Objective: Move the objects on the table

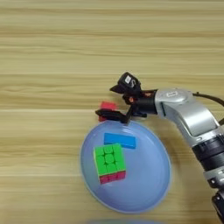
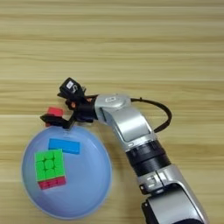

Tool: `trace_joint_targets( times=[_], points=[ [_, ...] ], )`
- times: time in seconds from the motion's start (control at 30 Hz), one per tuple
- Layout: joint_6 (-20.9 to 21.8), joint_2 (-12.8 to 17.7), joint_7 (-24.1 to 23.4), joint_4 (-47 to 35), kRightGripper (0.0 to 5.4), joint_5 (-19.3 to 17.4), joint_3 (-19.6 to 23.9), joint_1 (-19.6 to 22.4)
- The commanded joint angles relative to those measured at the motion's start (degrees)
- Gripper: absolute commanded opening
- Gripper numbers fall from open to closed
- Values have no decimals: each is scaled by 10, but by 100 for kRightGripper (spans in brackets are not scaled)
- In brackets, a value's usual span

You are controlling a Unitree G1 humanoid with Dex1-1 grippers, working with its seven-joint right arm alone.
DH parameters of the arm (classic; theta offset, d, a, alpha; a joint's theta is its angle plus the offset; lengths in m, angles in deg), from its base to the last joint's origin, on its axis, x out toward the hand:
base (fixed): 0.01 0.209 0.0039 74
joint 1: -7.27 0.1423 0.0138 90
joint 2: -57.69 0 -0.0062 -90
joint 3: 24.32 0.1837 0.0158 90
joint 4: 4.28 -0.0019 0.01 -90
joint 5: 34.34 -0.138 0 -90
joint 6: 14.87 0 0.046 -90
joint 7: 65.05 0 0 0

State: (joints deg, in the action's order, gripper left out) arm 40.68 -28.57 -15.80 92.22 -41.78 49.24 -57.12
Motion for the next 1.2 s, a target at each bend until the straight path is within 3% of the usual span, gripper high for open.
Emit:
trace_joint_targets(
  times=[0.03, 1.0, 1.2],
  points=[
    [18, 4, -9, -13, 538, 13, 0, 45],
    [25, -3, -9, 4, 241, 21, -1, 44],
    [25, -5, -11, -1, 237, 18, 4, 46]
  ],
)
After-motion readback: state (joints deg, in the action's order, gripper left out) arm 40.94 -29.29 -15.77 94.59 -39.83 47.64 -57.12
